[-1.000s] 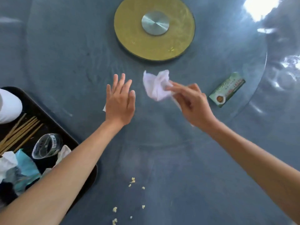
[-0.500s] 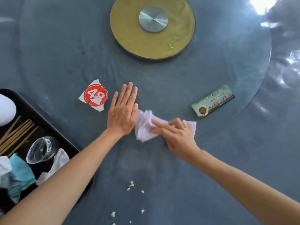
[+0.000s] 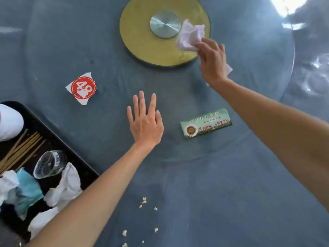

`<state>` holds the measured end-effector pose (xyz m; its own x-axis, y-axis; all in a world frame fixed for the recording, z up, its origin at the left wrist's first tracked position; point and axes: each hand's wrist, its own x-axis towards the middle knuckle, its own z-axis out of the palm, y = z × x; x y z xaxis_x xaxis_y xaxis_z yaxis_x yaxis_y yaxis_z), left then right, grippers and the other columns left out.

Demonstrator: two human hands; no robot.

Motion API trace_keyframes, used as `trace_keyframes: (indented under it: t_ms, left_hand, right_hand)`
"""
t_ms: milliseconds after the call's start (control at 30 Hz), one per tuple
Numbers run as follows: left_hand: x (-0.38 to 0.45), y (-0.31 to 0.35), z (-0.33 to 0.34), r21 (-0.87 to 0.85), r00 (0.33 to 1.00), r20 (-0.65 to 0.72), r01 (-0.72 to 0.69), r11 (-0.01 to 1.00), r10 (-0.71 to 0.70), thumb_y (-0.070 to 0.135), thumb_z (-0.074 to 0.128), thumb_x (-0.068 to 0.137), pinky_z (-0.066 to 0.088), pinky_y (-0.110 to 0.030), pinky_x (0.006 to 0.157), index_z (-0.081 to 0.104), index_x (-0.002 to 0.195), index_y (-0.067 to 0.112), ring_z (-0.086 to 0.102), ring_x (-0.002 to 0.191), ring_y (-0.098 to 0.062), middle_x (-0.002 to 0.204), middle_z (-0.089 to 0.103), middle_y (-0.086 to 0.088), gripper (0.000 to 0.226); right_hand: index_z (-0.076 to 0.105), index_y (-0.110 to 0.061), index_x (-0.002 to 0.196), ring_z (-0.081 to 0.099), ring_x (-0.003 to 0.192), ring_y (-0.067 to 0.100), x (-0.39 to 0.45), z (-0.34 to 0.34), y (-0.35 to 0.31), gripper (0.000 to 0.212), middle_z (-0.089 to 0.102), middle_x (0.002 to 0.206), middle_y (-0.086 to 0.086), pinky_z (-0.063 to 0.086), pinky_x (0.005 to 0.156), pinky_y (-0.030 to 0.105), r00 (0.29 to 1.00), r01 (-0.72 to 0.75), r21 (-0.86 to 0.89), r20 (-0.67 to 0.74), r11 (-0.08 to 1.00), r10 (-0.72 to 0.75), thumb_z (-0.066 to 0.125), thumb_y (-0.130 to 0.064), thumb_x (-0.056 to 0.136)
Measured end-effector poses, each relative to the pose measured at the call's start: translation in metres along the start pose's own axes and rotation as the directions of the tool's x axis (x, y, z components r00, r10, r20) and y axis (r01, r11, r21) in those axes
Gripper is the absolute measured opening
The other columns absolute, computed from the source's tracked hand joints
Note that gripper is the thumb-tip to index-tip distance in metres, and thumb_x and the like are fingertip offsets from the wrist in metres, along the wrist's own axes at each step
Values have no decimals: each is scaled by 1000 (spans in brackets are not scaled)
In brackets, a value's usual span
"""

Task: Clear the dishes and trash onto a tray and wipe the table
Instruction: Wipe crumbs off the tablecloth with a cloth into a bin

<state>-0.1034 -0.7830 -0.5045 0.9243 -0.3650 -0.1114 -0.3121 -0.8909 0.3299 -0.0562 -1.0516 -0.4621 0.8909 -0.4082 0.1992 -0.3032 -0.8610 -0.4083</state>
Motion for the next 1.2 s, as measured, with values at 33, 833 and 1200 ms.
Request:
trace_keyframes:
  t_ms: [33, 833, 1200]
  left_hand:
    - [-1, -4, 2, 14, 1000, -23, -7, 1000, 7, 32, 34, 108, 4, -49, 126, 24, 162, 32, 5, 159, -25, 172, 9, -5, 55]
    - [-2, 10, -4, -155, 1000, 29, 6, 988, -2, 33, 36, 106, -1, -46, 128, 19, 163, 13, -7, 159, -23, 173, 3, -4, 62]
    - [16, -41, 8, 95, 991, -63, -113, 989, 120, 34, 25, 104, 10, -48, 127, 19, 163, 19, 7, 159, -21, 172, 14, -2, 61]
  right_hand:
    - [68, -25, 134, 52, 117, 39, 6, 8, 8, 36, 56, 151, 0, 43, 98, 46, 998, -48, -40, 32, 998, 49, 42, -20, 111]
    - [70, -16, 131, 60, 116, 40, 28, -19, 9, 34, 63, 143, 7, 42, 97, 42, 993, 92, -36, -67, 995, -94, 47, -11, 106]
    - [66, -22, 134, 52, 100, 39, 1, 21, 9, 41, 59, 150, -3, 47, 84, 47, 999, 30, -93, 45, 995, -26, 45, -9, 100]
